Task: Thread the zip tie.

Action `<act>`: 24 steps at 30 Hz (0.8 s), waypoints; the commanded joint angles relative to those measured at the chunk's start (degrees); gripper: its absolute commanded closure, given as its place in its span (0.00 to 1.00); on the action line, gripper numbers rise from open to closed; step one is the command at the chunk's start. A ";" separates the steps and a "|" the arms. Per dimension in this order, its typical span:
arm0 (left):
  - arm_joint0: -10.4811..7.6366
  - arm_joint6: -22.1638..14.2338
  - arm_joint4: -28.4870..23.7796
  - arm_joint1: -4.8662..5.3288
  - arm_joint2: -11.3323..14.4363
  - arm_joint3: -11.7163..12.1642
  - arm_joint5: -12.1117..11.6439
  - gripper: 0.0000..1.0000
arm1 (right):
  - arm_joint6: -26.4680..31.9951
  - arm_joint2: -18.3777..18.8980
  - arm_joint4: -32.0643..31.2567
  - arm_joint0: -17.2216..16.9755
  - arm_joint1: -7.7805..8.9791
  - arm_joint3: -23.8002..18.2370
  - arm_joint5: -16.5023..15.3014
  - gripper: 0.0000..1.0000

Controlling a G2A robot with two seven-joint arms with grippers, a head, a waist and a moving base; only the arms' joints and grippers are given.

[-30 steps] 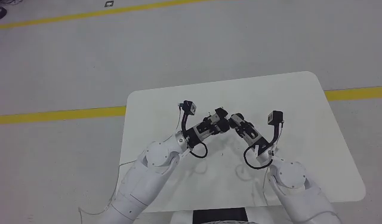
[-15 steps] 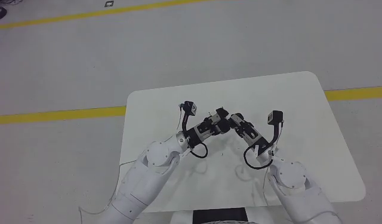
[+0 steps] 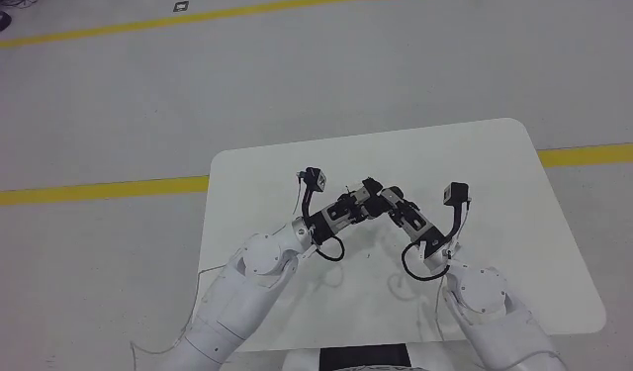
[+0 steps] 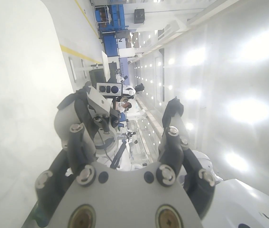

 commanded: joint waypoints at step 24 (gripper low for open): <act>-0.88 0.15 -0.38 0.09 0.72 1.09 0.96 0.65 | 0.63 0.21 1.90 -0.15 0.38 -1.38 0.00 1.00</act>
